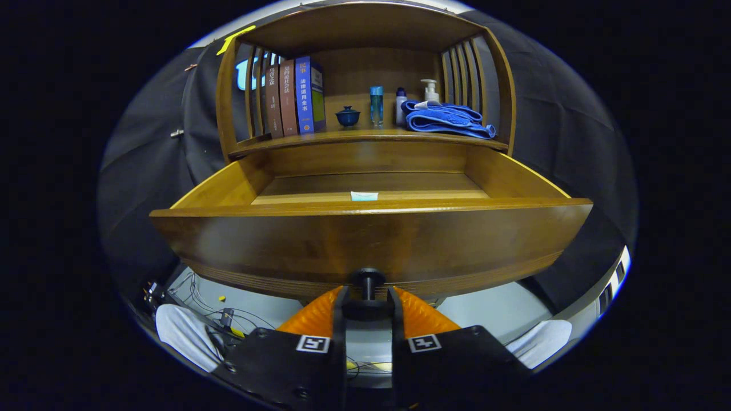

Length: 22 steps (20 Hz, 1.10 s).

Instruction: Pull open the drawer, take out the items inside it, and place them on the countertop above the cabinet.

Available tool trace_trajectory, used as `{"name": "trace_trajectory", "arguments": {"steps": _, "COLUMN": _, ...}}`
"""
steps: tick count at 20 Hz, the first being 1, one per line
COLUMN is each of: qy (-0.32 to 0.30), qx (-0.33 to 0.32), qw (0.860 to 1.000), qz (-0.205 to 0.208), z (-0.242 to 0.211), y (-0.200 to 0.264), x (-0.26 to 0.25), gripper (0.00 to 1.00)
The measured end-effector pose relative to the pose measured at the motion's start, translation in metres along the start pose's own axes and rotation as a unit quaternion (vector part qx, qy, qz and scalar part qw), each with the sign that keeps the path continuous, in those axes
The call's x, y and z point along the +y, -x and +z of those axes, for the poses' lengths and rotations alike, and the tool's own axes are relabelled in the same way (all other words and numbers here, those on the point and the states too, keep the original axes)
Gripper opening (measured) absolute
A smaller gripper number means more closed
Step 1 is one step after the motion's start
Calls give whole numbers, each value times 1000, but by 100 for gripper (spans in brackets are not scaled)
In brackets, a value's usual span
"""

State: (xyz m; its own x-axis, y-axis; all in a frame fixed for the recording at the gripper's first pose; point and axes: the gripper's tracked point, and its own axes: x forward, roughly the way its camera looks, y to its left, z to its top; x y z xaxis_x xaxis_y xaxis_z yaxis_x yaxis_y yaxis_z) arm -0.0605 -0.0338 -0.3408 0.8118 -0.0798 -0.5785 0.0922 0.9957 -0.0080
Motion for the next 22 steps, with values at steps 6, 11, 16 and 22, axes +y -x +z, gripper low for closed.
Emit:
{"name": "trace_trajectory", "arguments": {"steps": 6, "qy": -4, "qx": -29, "qw": 1000, "qz": -8, "z": 51, "y": 52, "x": 8, "gripper": 99}}
{"name": "trace_trajectory", "arguments": {"steps": 11, "qy": -5, "qx": -31, "qw": 999, "qz": 21, "z": 128, "y": 46, "x": 26, "gripper": 99}}
{"name": "trace_trajectory", "arguments": {"steps": 16, "qy": -17, "qx": 51, "qw": 999, "qz": 7, "z": 160, "y": -19, "x": 17, "gripper": 99}}
{"name": "trace_trajectory", "arguments": {"steps": 22, "qy": -40, "qx": 172, "qw": 984, "qz": 7, "z": 143, "y": -92, "x": 18, "gripper": 99}}
